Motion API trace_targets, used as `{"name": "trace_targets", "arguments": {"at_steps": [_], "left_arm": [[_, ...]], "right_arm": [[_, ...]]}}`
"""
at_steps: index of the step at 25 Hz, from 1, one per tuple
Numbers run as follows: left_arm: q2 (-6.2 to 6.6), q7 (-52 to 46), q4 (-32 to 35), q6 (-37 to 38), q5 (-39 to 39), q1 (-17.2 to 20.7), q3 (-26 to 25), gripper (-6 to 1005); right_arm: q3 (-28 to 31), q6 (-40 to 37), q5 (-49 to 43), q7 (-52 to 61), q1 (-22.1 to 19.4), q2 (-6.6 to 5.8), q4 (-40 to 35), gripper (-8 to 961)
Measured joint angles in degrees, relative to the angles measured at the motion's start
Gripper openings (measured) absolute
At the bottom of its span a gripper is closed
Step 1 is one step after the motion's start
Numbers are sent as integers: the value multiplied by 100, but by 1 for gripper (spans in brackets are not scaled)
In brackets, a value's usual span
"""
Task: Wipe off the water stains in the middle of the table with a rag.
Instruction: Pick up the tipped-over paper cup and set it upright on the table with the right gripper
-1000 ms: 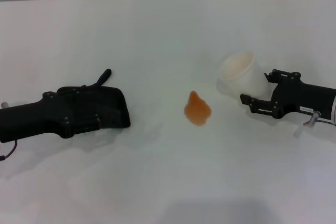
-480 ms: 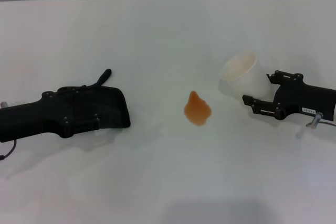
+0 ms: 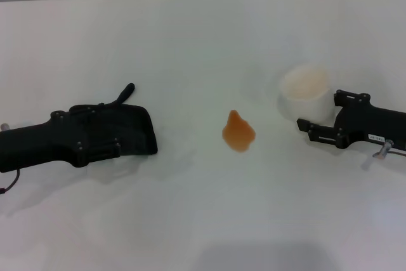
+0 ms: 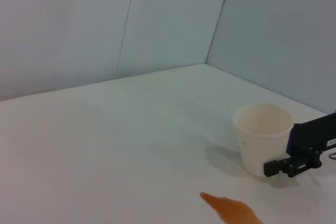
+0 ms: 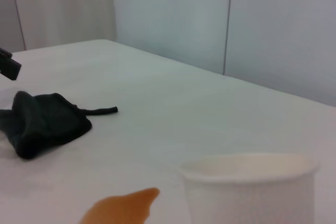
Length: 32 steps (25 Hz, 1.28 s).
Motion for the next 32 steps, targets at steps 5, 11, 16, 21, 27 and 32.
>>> {"name": "trace_targets", "arguments": {"at_steps": [5, 11, 16, 21, 27, 32], "left_arm": [[0, 0, 0, 0, -1, 0, 0, 756], [6, 0, 0, 0, -1, 10, 0, 755], [15, 0, 0, 0, -2, 5, 0, 755], [18, 0, 0, 0, -5, 3, 0, 755], [18, 0, -6, 0, -11, 0, 0, 755], [17, 0, -8, 0, -11, 0, 0, 755]], "right_arm": [[0, 22, -3, 0, -20, 0, 9, 721], [0, -26, -58, 7, -27, -7, 10, 721], [0, -30, -68, 9, -69, -7, -20, 722], [0, -15, -66, 100, -71, -8, -47, 722], [0, -255, -81, 182, -51, -47, -115, 806], [-18, -331, -107, 311, -49, -104, -144, 846]]}}
